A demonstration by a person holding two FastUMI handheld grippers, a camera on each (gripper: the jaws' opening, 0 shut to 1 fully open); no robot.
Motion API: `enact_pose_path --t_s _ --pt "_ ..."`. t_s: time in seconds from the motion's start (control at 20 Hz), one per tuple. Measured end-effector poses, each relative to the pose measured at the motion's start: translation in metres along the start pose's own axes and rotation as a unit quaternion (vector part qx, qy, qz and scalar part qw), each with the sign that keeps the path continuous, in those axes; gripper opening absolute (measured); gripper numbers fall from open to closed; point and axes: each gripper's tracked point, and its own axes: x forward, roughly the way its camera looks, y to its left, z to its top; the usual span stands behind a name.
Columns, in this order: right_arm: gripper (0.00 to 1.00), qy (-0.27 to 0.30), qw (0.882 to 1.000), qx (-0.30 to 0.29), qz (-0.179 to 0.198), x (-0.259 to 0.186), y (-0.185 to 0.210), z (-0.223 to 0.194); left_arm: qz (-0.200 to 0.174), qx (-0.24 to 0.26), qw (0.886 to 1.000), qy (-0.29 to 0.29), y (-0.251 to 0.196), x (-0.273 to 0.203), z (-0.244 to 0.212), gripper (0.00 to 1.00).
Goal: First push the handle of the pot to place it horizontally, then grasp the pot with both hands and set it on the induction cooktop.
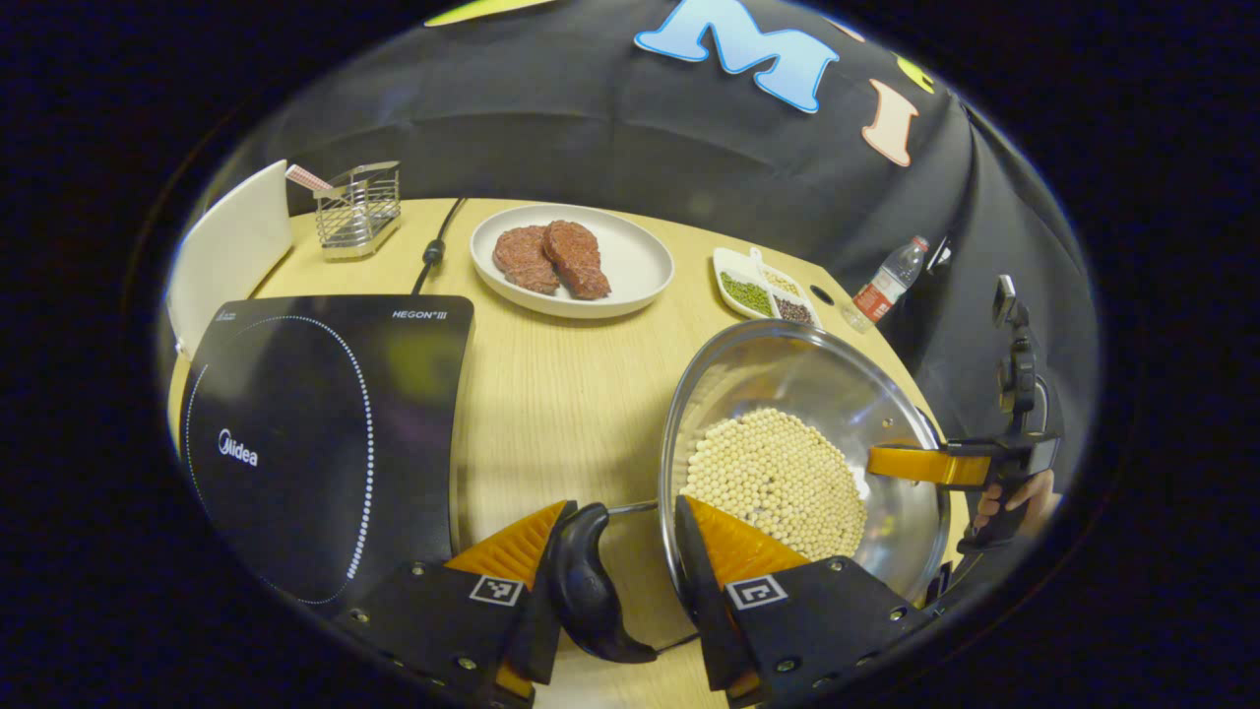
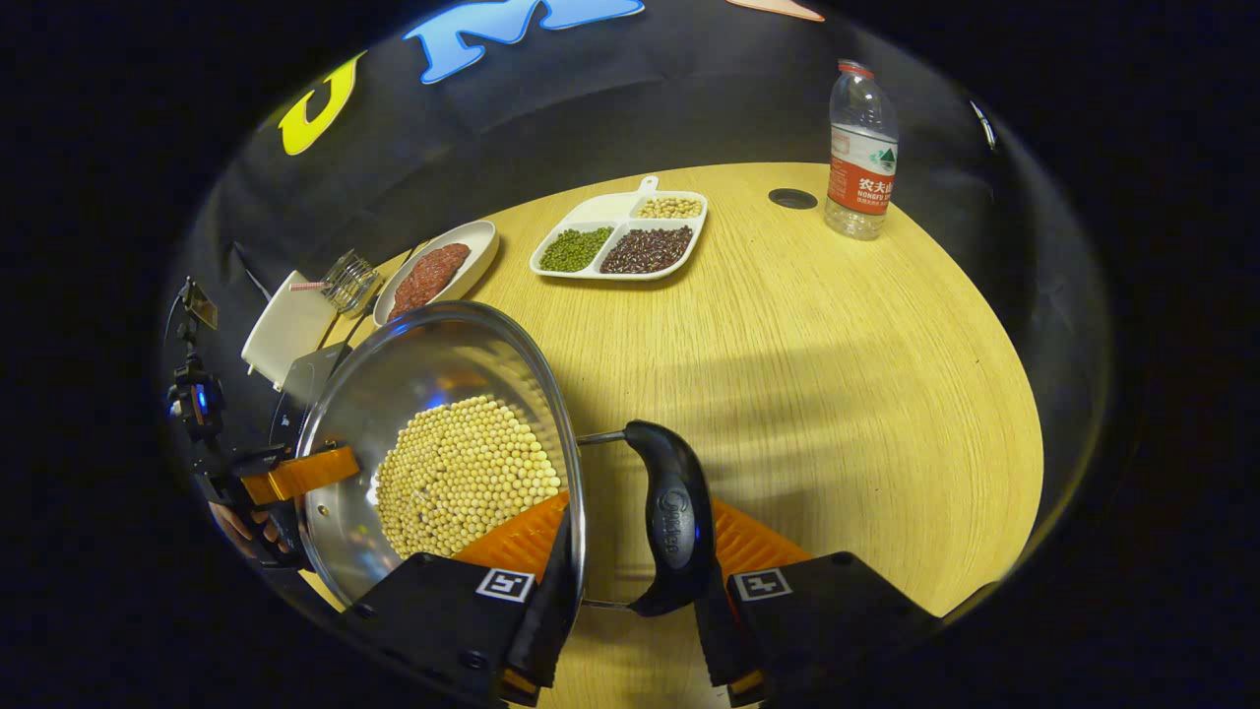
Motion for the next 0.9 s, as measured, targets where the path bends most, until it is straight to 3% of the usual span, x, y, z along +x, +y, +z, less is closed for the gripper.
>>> enact_pose_path --t_s 0.15,0.3,0.4,0.9 --pt "0.59 -0.002 1.000 -0.010 -0.002 -0.001 -0.001 0.000 -0.003 -0.003 1.000 -0.002 -0.002 0.001 -0.002 0.60" --pt "0.56 -0.006 1.000 -0.018 -0.009 -0.007 -0.003 -0.004 -0.002 0.000 1.000 0.000 -0.003 0.001 -0.001 0.53" --pt "0.58 -0.014 1.000 -0.023 -0.012 -0.016 -0.004 -0.005 -0.006 0.003 1.000 -0.002 -0.006 -0.001 -0.005 0.54" --pt "0.56 -0.009 1.000 -0.023 -0.010 -0.067 0.019 -0.024 -0.012 0.000 1.000 -0.003 -0.016 -0.070 -0.014 0.54"
